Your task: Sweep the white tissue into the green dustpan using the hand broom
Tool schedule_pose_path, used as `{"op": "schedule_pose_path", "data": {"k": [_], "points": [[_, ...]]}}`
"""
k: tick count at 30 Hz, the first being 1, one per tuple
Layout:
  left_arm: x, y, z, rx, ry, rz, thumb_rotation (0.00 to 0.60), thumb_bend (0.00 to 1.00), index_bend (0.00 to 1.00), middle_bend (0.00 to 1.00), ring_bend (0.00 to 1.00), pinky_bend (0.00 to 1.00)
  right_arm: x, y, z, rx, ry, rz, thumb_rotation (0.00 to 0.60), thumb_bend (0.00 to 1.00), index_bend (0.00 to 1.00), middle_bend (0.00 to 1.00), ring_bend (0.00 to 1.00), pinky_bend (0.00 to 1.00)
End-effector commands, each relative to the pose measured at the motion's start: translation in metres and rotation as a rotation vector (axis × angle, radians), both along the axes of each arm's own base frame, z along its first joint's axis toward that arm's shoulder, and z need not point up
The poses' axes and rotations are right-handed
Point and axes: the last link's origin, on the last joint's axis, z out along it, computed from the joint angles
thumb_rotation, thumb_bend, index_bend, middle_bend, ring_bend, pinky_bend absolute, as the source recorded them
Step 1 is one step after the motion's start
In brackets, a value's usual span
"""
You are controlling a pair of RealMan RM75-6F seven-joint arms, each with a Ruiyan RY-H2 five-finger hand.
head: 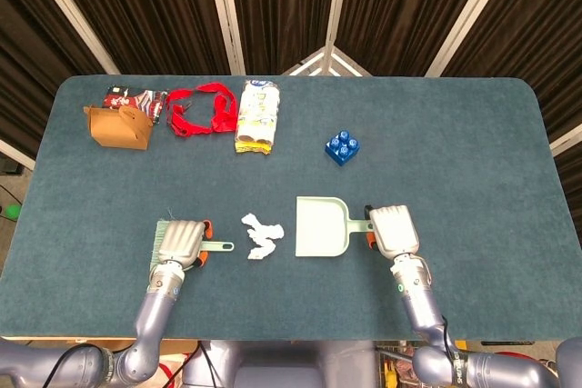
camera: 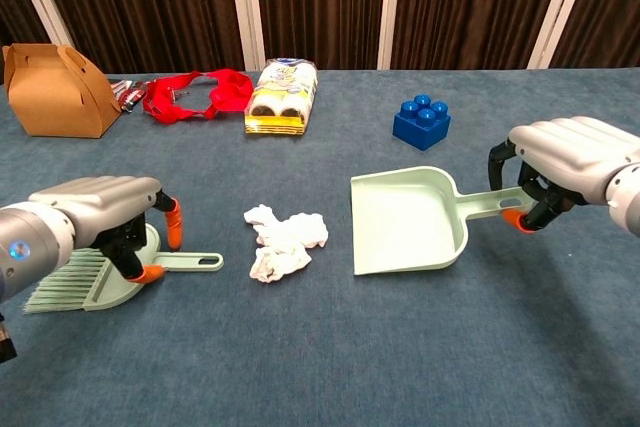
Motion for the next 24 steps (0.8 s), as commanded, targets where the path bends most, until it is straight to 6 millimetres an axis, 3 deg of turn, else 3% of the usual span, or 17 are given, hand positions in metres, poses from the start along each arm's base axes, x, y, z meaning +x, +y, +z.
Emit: {"op": "schedule_pose_path", "data": {"k": [1, 7, 12, 15, 24], "points": [[0.000, 0.000, -0.003, -0.007, 0.003, 0.005, 0.600, 0.44, 0.43, 1.00, 1.00, 1.00, -0.001, 0.000, 0.000, 0.000, 0.002, 0.000, 0.600, 0.50, 0.65, 0.89, 0.87, 0.90], [0.002, -0.002, -0.009, -0.018, -0.001, 0.001, 0.600, 0.47, 0.46, 1.00, 1.00, 1.00, -0.004, 0.000, 0.002, -0.003, 0.005, -0.008, 0.600, 0.50, 0.65, 0.89, 0.87, 0.90], [0.006, -0.001, -0.007, 0.012, -0.043, -0.008, 0.600, 0.56, 0.67, 1.00, 1.00, 1.00, -0.006, 0.000, 0.004, -0.003, 0.003, -0.008, 0.600, 0.50, 0.65, 0.89, 0.87, 0.90], [0.008, 0.001, -0.004, 0.035, -0.072, -0.017, 0.600, 0.60, 0.74, 1.00, 1.00, 1.00, 0.000, -0.001, 0.001, -0.001, 0.004, -0.001, 0.600, 0.50, 0.65, 0.89, 0.87, 0.90], [0.028, 0.010, 0.009, 0.097, -0.235, -0.040, 0.600, 0.65, 0.79, 1.00, 1.00, 1.00, 0.007, -0.001, 0.006, -0.008, 0.050, 0.047, 0.600, 0.50, 0.65, 0.89, 0.87, 0.90]]}}
